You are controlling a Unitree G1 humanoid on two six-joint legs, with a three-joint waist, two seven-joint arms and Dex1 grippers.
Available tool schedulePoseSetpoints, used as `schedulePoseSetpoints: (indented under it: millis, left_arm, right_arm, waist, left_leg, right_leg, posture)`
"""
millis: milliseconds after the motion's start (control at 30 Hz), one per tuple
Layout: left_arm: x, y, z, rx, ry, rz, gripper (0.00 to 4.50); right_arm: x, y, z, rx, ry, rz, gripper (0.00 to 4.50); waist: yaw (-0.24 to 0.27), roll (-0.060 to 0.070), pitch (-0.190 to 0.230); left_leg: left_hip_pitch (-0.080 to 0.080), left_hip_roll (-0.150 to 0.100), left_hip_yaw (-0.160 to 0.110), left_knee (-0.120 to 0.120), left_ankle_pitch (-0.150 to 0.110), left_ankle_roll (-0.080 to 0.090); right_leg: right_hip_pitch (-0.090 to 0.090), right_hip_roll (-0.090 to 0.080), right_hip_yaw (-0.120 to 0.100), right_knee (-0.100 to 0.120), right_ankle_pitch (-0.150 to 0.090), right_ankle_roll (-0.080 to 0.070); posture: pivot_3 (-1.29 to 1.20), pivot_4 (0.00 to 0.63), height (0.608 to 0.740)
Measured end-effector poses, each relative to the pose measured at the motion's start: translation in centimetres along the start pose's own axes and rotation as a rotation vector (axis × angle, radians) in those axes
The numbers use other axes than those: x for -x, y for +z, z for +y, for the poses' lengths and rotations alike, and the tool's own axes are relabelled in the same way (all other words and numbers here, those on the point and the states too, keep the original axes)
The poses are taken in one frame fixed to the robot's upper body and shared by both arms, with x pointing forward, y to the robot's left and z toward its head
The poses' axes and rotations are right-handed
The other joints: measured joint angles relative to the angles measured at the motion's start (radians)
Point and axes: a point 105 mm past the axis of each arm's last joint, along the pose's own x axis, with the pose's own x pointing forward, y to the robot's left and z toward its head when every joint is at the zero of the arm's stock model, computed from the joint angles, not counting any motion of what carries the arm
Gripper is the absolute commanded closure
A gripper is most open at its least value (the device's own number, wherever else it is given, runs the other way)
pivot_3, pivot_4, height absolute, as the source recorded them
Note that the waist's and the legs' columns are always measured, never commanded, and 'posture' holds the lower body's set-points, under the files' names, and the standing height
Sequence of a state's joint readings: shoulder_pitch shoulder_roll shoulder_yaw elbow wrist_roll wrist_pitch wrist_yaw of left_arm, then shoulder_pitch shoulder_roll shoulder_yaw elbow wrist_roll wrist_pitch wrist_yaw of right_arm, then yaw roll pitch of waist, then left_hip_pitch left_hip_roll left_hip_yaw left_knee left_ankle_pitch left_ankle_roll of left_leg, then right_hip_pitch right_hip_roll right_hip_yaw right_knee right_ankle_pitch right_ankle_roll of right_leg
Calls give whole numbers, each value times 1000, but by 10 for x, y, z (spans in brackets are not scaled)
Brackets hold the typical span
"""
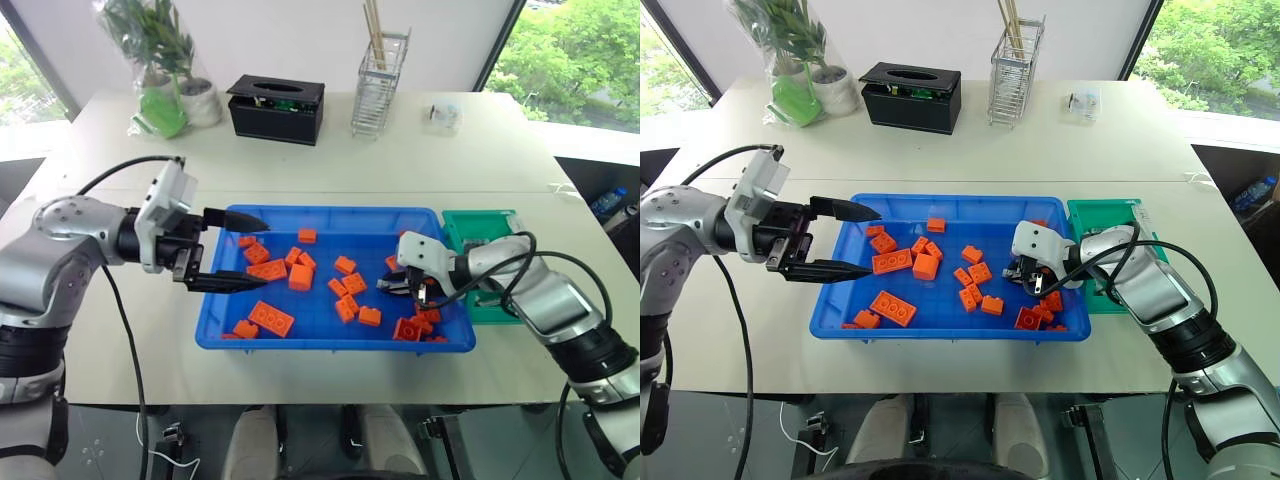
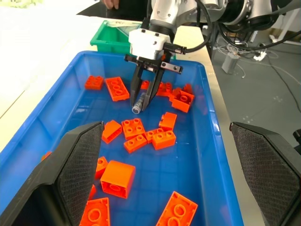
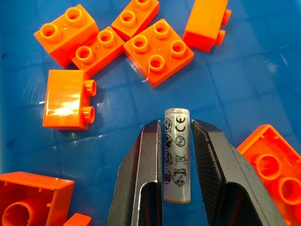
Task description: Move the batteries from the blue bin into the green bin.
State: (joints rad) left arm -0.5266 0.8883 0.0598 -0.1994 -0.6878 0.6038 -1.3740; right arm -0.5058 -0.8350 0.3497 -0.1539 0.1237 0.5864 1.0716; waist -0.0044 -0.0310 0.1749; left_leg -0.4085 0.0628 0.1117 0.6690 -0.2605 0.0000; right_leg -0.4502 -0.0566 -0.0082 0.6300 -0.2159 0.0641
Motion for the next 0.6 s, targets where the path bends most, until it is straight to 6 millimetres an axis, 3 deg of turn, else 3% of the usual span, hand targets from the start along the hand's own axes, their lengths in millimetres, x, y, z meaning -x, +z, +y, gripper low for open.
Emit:
schedulePoseSetpoints:
  millis: [33, 133, 300, 367, 467, 500, 600]
  left_arm:
    - [0, 0, 0, 0, 0, -2, 0]
    - [-2, -2, 0, 8, -9, -5, 0]
    - [-1, -2, 2, 11, -12, -7, 0]
    - [-2, -3, 1, 10, -15, -8, 0]
    - [-4, -4, 1, 11, -23, -9, 0]
    - [-3, -4, 1, 10, -23, -9, 0]
    - [0, -6, 1, 9, -15, 4, 0]
  right_arm:
    - [0, -1, 1, -4, 2, 4, 3887]
    - [0, -2, 6, -9, 20, 10, 4431]
    - [-1, 2, 11, -28, 31, 6, 4431]
    - [3, 13, 10, -95, 35, -32, 4431]
    - [33, 52, -10, -118, -31, -148, 4431]
    - [51, 65, -21, -122, -79, -187, 4431]
    - [109, 71, -47, -163, -248, -211, 4431]
  waist:
    - [-1, 0, 0]
    - [1, 0, 0]
    - [-2, 0, 0]
    - [-6, 0, 0]
    - [-11, 2, 1]
    - [-9, 2, 1]
    - [6, 1, 1]
  left_leg:
    - [0, 0, 0, 0, 0, 0]
    - [0, 0, 0, 0, 0, 0]
    - [0, 0, 0, 0, 0, 0]
    - [0, 0, 0, 0, 0, 0]
    - [0, 0, 0, 0, 0, 0]
    - [0, 0, -1, -1, 0, 0]
    - [-1, 0, -2, -2, 0, 0]
  right_leg:
    - [0, 0, 0, 0, 0, 0]
    - [0, 0, 0, 0, 0, 0]
    - [0, 0, 0, 0, 0, 0]
    - [-1, 0, 0, 1, 0, 0]
    - [-2, 0, 0, 1, 0, 1]
    - [-2, 1, 0, 1, 0, 0]
    - [-2, 0, -1, 0, 0, 0]
  posture:
    - [0, 150, 736]
    - [0, 150, 736]
    - [0, 150, 736]
    - [0, 150, 736]
    - [0, 150, 736]
    - [0, 150, 736]
    - [0, 150, 736]
